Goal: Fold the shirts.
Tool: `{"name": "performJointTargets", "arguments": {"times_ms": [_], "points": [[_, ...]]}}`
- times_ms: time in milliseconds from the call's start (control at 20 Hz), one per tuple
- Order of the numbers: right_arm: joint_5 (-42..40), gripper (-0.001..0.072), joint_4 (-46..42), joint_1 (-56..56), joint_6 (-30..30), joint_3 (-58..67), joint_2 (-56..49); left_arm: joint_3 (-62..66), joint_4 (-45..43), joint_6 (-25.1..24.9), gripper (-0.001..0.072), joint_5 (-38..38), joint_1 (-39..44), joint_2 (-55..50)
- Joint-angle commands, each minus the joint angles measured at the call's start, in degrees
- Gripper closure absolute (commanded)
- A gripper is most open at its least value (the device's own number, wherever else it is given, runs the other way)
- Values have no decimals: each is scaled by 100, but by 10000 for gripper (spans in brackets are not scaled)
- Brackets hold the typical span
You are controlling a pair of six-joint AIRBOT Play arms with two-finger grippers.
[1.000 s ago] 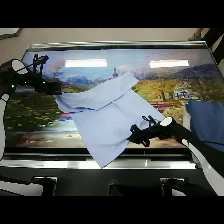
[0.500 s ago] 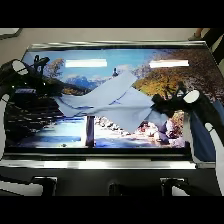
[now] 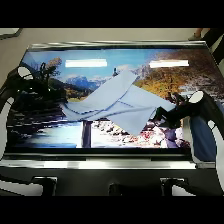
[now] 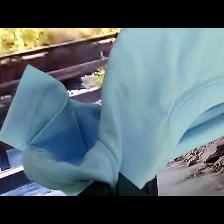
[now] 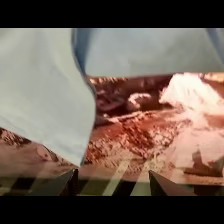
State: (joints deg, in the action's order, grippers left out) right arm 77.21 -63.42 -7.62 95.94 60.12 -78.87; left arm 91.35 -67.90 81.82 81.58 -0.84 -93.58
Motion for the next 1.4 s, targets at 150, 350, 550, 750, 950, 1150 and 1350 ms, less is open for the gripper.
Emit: {"name": "performJointTargets", "arguments": {"times_ms": [150, 350, 550, 750, 950, 1150, 1350], "points": [[-1298, 158, 1268, 787, -306, -1222, -149, -37, 70, -46, 677, 7, -4, 0], [-1974, 192, 1808, 1246, 24, -1222, -446, -37, 92, -46, 677, 7, -4, 0], [-1961, 666, 2004, 1252, 61, -1106, -448, -35, 96, -44, 677, 33, -4, 7], [-1558, 668, 938, 1250, -361, 50, 66, 269, 238, -109, 678, 76, -70, 308], [-1943, 667, -1856, 1252, -35, 2811, 1274, 1416, 544, 111, 679, -1049, -398, 1596], [-2450, 667, -3641, 1252, 442, 5458, 2291, 2457, 420, 994, 678, -2533, -1311, 3401], [-2149, 667, -3565, 1252, 761, 5853, 3161, 2452, 212, 1591, 678, -3016, -1884, 4903]]}}
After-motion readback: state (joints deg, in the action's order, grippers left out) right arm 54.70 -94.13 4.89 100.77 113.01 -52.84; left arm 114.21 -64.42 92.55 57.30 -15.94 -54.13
